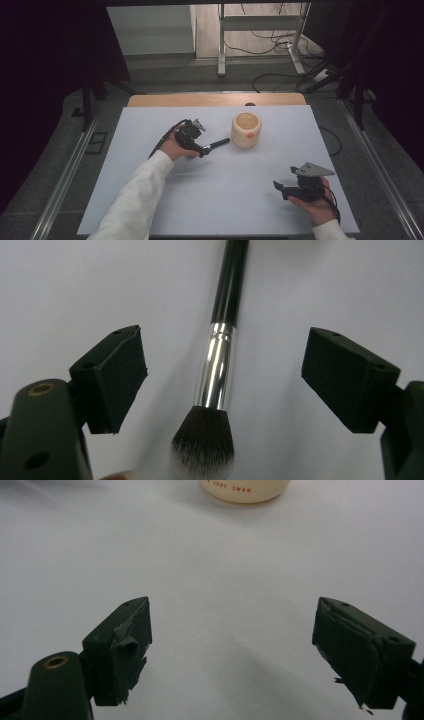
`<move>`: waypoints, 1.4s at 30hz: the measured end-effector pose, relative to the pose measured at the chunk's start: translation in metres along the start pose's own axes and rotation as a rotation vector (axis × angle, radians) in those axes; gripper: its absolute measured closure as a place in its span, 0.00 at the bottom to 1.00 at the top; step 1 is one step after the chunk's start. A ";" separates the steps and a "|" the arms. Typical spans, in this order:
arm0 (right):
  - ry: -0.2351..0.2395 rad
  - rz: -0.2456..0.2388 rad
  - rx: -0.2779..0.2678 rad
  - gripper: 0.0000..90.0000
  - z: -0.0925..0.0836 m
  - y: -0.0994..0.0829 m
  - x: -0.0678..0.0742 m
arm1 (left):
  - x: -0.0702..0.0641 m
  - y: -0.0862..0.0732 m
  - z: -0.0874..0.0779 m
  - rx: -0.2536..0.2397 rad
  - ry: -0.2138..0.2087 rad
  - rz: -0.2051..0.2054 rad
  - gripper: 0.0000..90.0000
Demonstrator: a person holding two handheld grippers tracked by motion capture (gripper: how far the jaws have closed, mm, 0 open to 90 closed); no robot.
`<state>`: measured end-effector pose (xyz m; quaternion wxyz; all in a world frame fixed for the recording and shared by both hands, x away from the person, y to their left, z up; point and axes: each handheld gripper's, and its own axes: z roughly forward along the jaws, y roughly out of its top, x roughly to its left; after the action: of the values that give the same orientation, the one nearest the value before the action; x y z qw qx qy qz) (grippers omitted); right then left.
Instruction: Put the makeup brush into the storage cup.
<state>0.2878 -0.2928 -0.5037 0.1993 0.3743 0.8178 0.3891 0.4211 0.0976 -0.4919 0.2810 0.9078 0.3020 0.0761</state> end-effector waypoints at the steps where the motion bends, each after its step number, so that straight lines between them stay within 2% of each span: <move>1: 0.000 0.000 -0.001 0.19 0.000 0.000 0.000 | 0.000 -0.001 0.001 0.005 0.002 0.007 0.22; 8: 0.000 0.002 0.000 0.19 0.000 0.000 -0.001 | 0.002 -0.001 0.008 0.037 -0.002 -0.002 0.28; 13: 0.000 0.001 0.001 0.19 0.000 0.000 -0.001 | 0.001 -0.001 0.016 0.094 0.008 0.019 0.33; 17: 0.001 0.001 0.003 0.19 0.001 0.000 -0.001 | 0.000 0.000 0.020 0.121 -0.004 0.036 0.42; 18: 0.000 0.000 0.003 0.19 0.001 0.000 -0.001 | 0.000 0.001 0.021 0.128 -0.006 0.043 0.42; 19: -0.001 0.001 0.003 0.19 0.001 0.000 -0.001 | -0.001 0.002 0.022 0.144 -0.002 0.060 0.46; 22: 0.000 0.000 0.003 0.19 0.000 0.000 -0.001 | -0.001 0.004 0.026 0.179 -0.036 0.064 0.55; 25: -0.002 -0.003 -0.005 0.19 0.000 0.000 0.000 | 0.002 0.004 0.026 0.177 -0.061 0.046 0.61; 29: -0.002 -0.007 -0.006 0.19 0.000 0.000 0.001 | 0.005 0.004 0.025 0.175 -0.056 0.033 0.72; 32: -0.002 -0.006 -0.008 0.19 -0.001 0.000 0.001 | 0.004 0.005 0.025 0.181 -0.052 0.042 0.78; 38: -0.006 -0.007 -0.012 0.20 -0.001 0.001 0.001 | 0.003 0.007 0.025 0.192 -0.043 0.045 0.79; 42: -0.011 -0.006 -0.018 0.20 -0.002 0.001 0.000 | 0.000 0.008 0.025 0.197 -0.025 0.066 0.79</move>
<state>0.2865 -0.2933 -0.5017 0.2082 0.3723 0.8143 0.3937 0.4329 0.0812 -0.5085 0.1917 0.9413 0.2745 0.0440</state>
